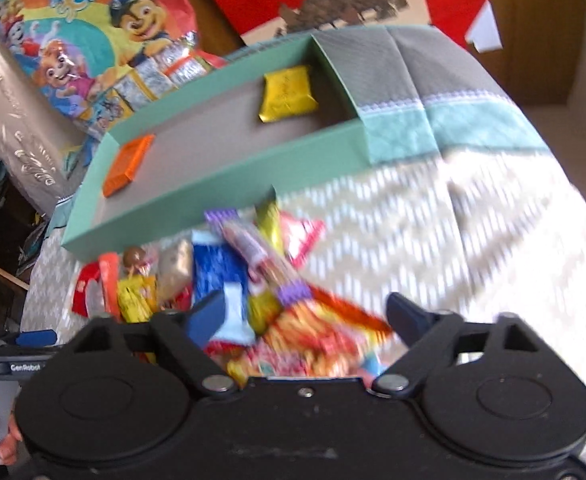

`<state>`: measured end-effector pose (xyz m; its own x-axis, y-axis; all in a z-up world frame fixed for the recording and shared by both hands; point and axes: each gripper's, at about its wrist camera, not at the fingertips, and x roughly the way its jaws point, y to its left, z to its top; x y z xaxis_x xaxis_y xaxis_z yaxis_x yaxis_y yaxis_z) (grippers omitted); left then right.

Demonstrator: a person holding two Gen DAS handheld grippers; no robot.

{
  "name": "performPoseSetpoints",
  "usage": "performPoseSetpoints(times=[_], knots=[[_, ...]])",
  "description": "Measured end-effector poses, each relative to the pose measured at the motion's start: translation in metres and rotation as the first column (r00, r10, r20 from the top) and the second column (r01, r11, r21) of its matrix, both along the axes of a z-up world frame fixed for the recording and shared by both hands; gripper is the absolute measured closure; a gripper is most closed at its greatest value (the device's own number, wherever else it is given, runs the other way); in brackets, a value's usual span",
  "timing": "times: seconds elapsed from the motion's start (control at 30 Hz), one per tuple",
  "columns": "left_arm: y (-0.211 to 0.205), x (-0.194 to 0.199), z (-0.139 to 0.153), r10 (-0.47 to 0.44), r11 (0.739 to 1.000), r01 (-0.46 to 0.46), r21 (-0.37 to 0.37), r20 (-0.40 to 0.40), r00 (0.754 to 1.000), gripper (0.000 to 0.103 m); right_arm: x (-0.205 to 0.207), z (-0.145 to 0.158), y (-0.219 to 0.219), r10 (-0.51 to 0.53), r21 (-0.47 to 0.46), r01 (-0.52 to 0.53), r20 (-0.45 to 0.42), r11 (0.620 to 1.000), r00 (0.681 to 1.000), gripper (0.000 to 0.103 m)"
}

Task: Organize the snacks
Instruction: 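Move both grippers back over the snack pile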

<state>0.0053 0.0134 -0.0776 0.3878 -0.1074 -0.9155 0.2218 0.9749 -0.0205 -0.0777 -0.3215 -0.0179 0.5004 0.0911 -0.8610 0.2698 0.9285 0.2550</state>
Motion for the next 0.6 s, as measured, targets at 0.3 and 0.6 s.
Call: performPoseSetpoints(times=[0.3, 0.6], knots=[[-0.028, -0.004, -0.009, -0.058, 0.998, 0.058, 0.008, 0.006, 0.998, 0.000, -0.009, -0.026, 0.013, -0.033, 0.037, 0.036, -0.075, 0.999, 0.997, 0.031], [-0.044, -0.011, -0.025, -0.100, 0.994, 0.099, 0.049, 0.002, 0.995, 0.007, -0.003, -0.035, 0.029, -0.017, -0.043, 0.015, -0.058, 0.999, 0.998, 0.035]])
